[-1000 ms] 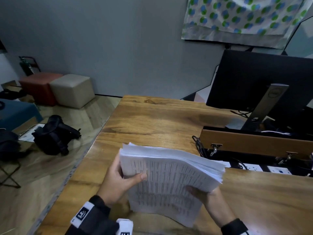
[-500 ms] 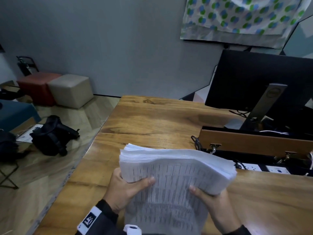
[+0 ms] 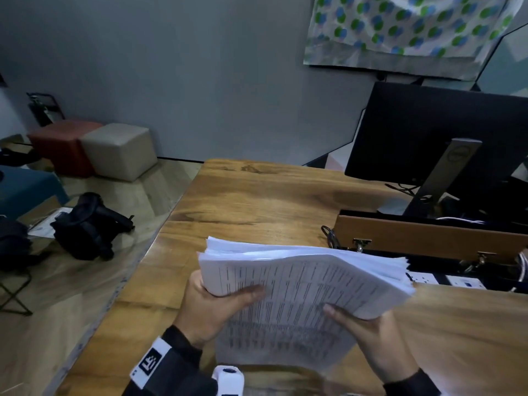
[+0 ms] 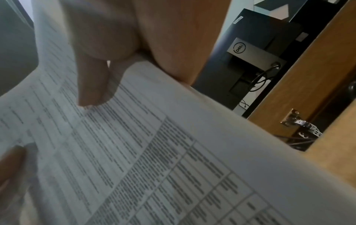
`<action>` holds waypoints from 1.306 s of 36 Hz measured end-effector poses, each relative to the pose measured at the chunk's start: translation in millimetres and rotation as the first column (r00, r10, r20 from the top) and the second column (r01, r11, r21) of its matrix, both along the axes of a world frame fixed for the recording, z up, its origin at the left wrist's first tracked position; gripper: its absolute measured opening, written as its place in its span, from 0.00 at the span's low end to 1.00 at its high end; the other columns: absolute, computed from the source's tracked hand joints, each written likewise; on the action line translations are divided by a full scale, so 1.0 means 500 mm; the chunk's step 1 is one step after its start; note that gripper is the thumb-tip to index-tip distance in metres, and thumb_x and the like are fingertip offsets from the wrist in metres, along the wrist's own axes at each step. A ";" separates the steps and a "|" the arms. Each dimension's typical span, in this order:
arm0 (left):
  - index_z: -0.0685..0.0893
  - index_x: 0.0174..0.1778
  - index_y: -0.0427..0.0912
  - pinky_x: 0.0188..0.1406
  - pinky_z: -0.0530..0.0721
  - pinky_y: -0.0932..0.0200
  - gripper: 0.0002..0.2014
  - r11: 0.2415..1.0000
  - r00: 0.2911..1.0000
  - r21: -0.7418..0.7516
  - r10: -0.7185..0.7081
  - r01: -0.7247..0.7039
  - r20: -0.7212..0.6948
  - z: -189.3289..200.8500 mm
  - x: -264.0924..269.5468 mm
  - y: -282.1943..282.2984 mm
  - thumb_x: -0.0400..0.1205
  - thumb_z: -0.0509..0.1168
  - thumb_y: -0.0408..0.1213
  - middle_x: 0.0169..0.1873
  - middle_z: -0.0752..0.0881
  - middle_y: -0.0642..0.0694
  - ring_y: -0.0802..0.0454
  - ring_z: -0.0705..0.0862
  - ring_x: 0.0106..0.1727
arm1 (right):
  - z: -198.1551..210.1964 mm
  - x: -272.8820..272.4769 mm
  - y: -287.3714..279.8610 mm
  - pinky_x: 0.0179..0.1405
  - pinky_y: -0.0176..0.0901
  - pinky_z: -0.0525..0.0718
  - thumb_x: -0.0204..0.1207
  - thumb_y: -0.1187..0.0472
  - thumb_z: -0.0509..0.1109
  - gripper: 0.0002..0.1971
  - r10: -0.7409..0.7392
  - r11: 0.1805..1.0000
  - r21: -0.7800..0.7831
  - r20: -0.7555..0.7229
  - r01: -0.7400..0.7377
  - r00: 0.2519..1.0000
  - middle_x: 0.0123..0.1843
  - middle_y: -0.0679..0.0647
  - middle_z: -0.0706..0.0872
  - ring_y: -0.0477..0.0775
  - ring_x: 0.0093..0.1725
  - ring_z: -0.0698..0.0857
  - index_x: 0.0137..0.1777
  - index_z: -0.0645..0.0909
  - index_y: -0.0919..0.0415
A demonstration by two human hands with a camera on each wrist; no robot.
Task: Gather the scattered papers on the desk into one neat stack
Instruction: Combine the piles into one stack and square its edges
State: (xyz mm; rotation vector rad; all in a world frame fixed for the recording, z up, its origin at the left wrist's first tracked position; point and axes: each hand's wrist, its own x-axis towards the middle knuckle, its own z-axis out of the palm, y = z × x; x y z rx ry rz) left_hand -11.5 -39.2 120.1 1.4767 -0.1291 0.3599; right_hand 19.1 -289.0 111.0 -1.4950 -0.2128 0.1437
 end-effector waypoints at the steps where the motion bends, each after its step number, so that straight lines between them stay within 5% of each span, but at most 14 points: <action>1: 0.94 0.36 0.60 0.38 0.89 0.65 0.23 1.000 1.000 -0.005 0.012 -0.012 0.004 -0.004 -0.001 -0.001 0.58 0.81 0.23 0.37 0.94 0.54 0.60 0.92 0.41 | -0.006 -0.001 0.001 0.39 0.33 0.88 0.59 0.74 0.79 0.21 -0.008 1.000 0.008 0.000 0.008 1.000 0.43 0.48 0.95 0.41 0.43 0.92 0.53 0.84 0.64; 4: 0.94 0.39 0.56 0.39 0.90 0.62 0.18 0.998 0.994 -0.064 0.010 -0.017 -0.107 -0.053 -0.005 0.003 0.54 0.86 0.40 0.40 0.95 0.49 0.55 0.93 0.43 | -0.065 0.001 0.002 0.40 0.38 0.90 0.64 0.80 0.77 0.19 0.005 0.999 -0.037 -0.045 -0.007 0.999 0.44 0.51 0.95 0.47 0.45 0.93 0.52 0.85 0.61; 6: 0.94 0.42 0.53 0.42 0.91 0.56 0.26 0.998 0.972 -0.057 -0.002 -0.012 -0.234 -0.107 -0.005 0.010 0.47 0.88 0.51 0.44 0.94 0.45 0.49 0.93 0.47 | -0.134 0.004 -0.001 0.42 0.41 0.90 0.66 0.82 0.76 0.19 0.040 0.995 -0.085 -0.115 -0.050 0.993 0.46 0.53 0.96 0.55 0.49 0.93 0.50 0.86 0.60; 8: 0.94 0.41 0.47 0.42 0.91 0.54 0.29 1.000 0.933 -0.016 0.018 -0.025 -0.361 -0.153 -0.002 0.016 0.45 0.88 0.52 0.44 0.94 0.43 0.45 0.93 0.48 | -0.199 0.005 -0.003 0.46 0.39 0.90 0.65 0.79 0.79 0.18 0.048 0.987 -0.141 -0.166 -0.072 0.985 0.47 0.50 0.96 0.60 0.54 0.92 0.50 0.87 0.59; 13: 0.88 0.52 0.41 0.45 0.89 0.62 0.28 1.000 0.858 0.027 0.015 -0.001 -0.514 -0.223 -0.001 0.019 0.56 0.85 0.42 0.46 0.94 0.49 0.49 0.92 0.52 | -0.255 -0.011 -0.005 0.43 0.39 0.89 0.43 0.39 0.90 0.29 -0.006 0.983 -0.180 -0.268 -0.044 0.963 0.42 0.51 0.96 0.48 0.44 0.92 0.40 0.93 0.59; 18: 0.87 0.58 0.43 0.53 0.89 0.50 0.26 0.995 0.817 0.033 0.100 -0.098 -0.569 -0.248 0.014 0.022 0.65 0.82 0.47 0.51 0.93 0.47 0.50 0.92 0.53 | -0.242 -0.012 0.012 0.44 0.41 0.90 0.75 0.65 0.77 0.09 -0.079 0.980 -0.197 -0.253 0.028 0.964 0.49 0.50 0.95 0.54 0.50 0.94 0.54 0.86 0.57; 23: 0.85 0.61 0.45 0.60 0.86 0.44 0.18 0.995 0.812 0.008 0.082 -0.095 -0.578 -0.252 0.007 0.029 0.76 0.76 0.36 0.54 0.92 0.47 0.48 0.91 0.56 | -0.238 0.007 0.022 0.55 0.62 0.89 0.78 0.62 0.75 0.09 -0.130 0.974 -0.217 -0.282 0.069 0.951 0.51 0.54 0.95 0.59 0.50 0.93 0.57 0.87 0.60; 27: 0.83 0.60 0.45 0.59 0.86 0.42 0.16 0.999 0.708 -0.004 0.023 -0.035 -0.706 -0.304 -0.028 0.031 0.77 0.74 0.30 0.56 0.92 0.45 0.46 0.91 0.55 | -0.261 0.024 0.026 0.52 0.62 0.90 0.81 0.60 0.72 0.09 -0.135 0.972 -0.229 -0.361 0.052 0.923 0.50 0.56 0.95 0.59 0.48 0.94 0.58 0.85 0.58; 32: 0.78 0.61 0.55 0.25 0.83 0.58 0.12 0.987 0.656 0.152 0.083 0.050 -0.750 -0.330 -0.061 0.010 0.82 0.67 0.41 0.55 0.90 0.50 0.50 0.90 0.44 | -0.297 0.045 0.026 0.57 0.59 0.89 0.83 0.59 0.68 0.10 -0.131 0.953 -0.302 -0.398 0.005 0.908 0.52 0.53 0.95 0.55 0.50 0.93 0.60 0.86 0.59; 35: 0.75 0.63 0.52 0.31 0.80 0.62 0.11 0.956 0.672 0.287 0.170 0.066 -0.721 -0.345 -0.060 -0.003 0.85 0.62 0.40 0.58 0.87 0.52 0.51 0.87 0.52 | -0.315 0.050 0.020 0.59 0.54 0.88 0.84 0.57 0.66 0.10 -0.106 0.921 -0.383 -0.426 -0.073 0.899 0.54 0.52 0.93 0.53 0.52 0.92 0.60 0.85 0.57; 37: 0.74 0.64 0.49 0.28 0.79 0.61 0.11 0.944 0.661 0.326 0.209 0.057 -0.721 -0.358 -0.054 -0.010 0.86 0.60 0.40 0.56 0.87 0.50 0.50 0.86 0.45 | -0.328 0.045 0.012 0.59 0.52 0.88 0.81 0.54 0.68 0.09 -0.088 0.890 -0.432 -0.474 -0.144 0.876 0.54 0.49 0.92 0.51 0.52 0.91 0.57 0.85 0.51; 41: 0.70 0.66 0.46 0.16 0.77 0.60 0.14 0.933 0.618 0.357 0.251 0.052 -0.745 -0.370 -0.037 -0.017 0.86 0.58 0.43 0.51 0.85 0.45 0.47 0.82 0.31 | -0.342 0.009 -0.008 0.20 0.40 0.82 0.70 0.58 0.67 0.14 -0.108 0.892 -0.393 -0.667 -0.225 0.738 0.38 0.56 0.90 0.54 0.24 0.83 0.55 0.83 0.56; 45: 0.69 0.70 0.40 0.52 0.82 0.54 0.19 0.901 0.627 0.430 0.301 0.061 -0.719 -0.373 -0.022 -0.013 0.86 0.60 0.43 0.66 0.83 0.41 0.42 0.84 0.57 | -0.357 -0.025 -0.034 0.10 0.33 0.68 0.77 0.69 0.65 0.07 -0.150 0.845 -0.470 -0.668 -0.257 0.729 0.21 0.57 0.81 0.50 0.12 0.71 0.39 0.81 0.70; 47: 0.70 0.69 0.38 0.55 0.78 0.55 0.19 0.859 0.627 0.503 0.345 0.089 -0.699 -0.368 -0.019 -0.012 0.85 0.61 0.43 0.67 0.83 0.39 0.41 0.83 0.64 | -0.366 -0.038 -0.038 0.10 0.33 0.69 0.78 0.71 0.65 0.10 -0.166 0.860 -0.457 -0.671 -0.227 0.722 0.20 0.58 0.79 0.51 0.13 0.71 0.35 0.79 0.67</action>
